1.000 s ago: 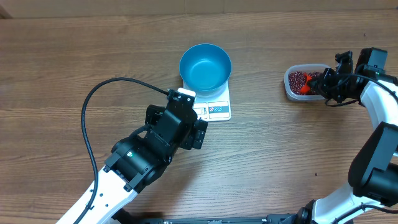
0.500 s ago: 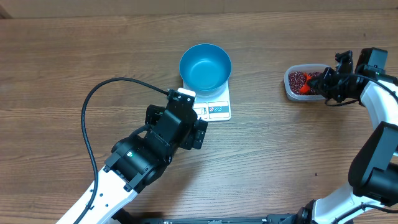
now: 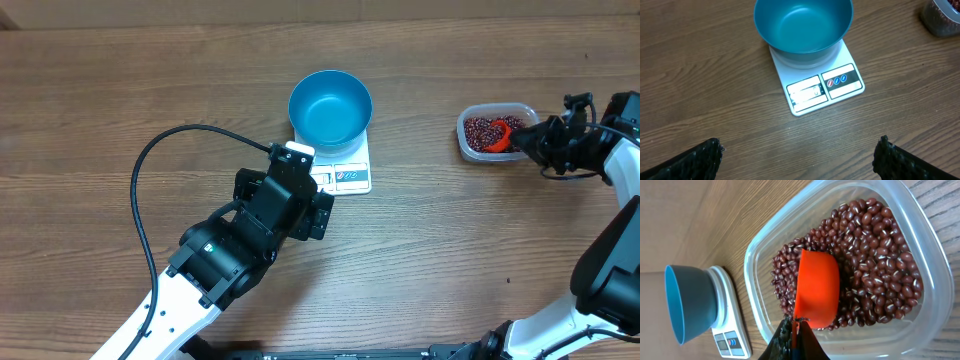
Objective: Scoop item into bowl and weigh 150g on scale
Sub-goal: 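Drag the red cup through the beans to scoop with the right gripper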
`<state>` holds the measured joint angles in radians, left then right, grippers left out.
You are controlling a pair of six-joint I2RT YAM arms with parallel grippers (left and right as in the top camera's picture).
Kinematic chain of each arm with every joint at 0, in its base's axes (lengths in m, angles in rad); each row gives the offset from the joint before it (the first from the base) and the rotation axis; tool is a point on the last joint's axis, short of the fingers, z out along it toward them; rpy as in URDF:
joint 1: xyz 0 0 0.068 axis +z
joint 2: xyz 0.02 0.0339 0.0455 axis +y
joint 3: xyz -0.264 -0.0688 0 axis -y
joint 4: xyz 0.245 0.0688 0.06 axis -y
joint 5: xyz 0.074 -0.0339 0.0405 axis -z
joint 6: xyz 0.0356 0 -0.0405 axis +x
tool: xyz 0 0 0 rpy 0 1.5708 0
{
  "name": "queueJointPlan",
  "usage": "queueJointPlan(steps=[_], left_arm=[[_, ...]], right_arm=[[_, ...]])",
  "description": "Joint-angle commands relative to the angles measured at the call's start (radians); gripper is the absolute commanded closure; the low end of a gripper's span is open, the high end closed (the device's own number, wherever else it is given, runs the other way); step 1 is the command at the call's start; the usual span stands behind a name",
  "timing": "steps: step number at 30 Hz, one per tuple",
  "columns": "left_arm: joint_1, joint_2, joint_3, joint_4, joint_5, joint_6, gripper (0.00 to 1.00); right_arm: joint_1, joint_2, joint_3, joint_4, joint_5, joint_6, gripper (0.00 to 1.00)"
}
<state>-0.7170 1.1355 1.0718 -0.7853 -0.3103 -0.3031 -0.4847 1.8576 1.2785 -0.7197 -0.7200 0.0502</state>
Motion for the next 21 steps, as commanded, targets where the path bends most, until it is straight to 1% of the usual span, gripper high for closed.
queueJointPlan(steps=[1,8,17,21], left_arm=[[0.011,0.009,-0.004,0.003,-0.004,0.008,0.01],[0.011,0.009,-0.004,0.003,-0.004,0.008,0.01],[0.011,0.009,-0.004,0.003,-0.004,0.008,0.01],[0.011,0.009,-0.004,0.003,-0.004,0.008,0.01]], right_arm=[[-0.014,0.004,-0.01,-0.001,-0.067,-0.026,0.96],[-0.037,0.004,-0.01,-0.001,-0.176,-0.026,0.96],[-0.067,0.004,-0.01,-0.019,-0.215,-0.027,0.96],[-0.076,0.004,-0.01,-0.024,-0.278,-0.053,0.96]])
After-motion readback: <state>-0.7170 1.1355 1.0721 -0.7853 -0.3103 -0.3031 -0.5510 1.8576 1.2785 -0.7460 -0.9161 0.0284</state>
